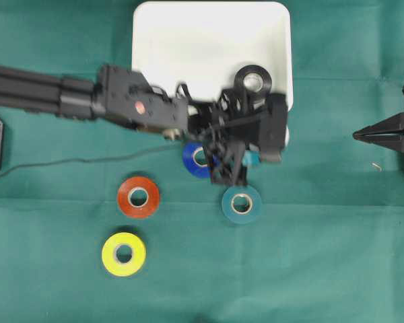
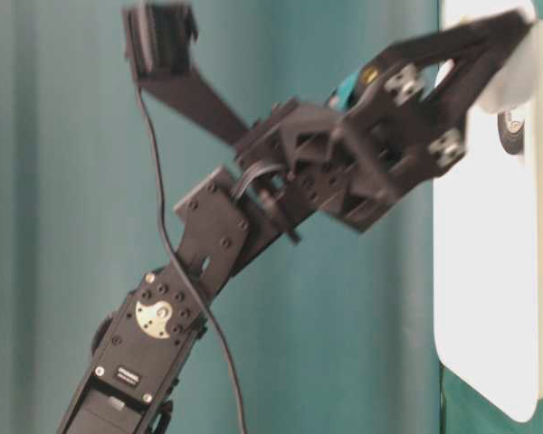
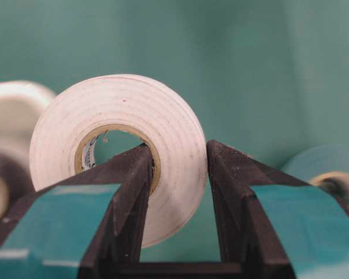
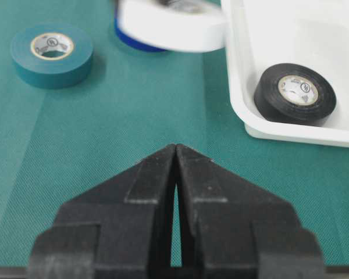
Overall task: Put the tape into the white case with the left arm.
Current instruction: 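Lift the white roll and carry it into the white case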
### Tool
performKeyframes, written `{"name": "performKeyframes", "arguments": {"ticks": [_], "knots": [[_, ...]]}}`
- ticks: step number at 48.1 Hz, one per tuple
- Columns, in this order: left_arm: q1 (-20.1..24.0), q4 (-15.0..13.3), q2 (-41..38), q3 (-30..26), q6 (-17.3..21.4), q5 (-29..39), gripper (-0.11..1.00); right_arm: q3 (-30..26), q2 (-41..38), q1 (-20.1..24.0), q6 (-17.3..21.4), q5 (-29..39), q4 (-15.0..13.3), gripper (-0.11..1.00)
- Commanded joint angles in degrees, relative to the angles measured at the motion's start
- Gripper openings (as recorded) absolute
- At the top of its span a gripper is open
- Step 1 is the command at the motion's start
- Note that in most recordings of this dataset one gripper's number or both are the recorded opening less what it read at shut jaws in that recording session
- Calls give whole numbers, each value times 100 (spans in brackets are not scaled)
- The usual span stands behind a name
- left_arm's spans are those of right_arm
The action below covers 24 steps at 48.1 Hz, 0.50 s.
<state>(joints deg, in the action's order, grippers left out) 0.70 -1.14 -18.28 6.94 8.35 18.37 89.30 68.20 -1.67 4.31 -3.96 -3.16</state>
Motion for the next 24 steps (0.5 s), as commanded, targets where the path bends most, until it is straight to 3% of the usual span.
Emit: {"name": "performKeyframes", "arguments": {"ticks": [1, 24], "knots": [[167, -9, 404, 26, 79, -18, 28, -79, -35, -18, 9, -62, -9, -9], [1222, -9, 334, 211, 721, -299, 28, -79, -44, -9, 9, -62, -9, -9]]}}
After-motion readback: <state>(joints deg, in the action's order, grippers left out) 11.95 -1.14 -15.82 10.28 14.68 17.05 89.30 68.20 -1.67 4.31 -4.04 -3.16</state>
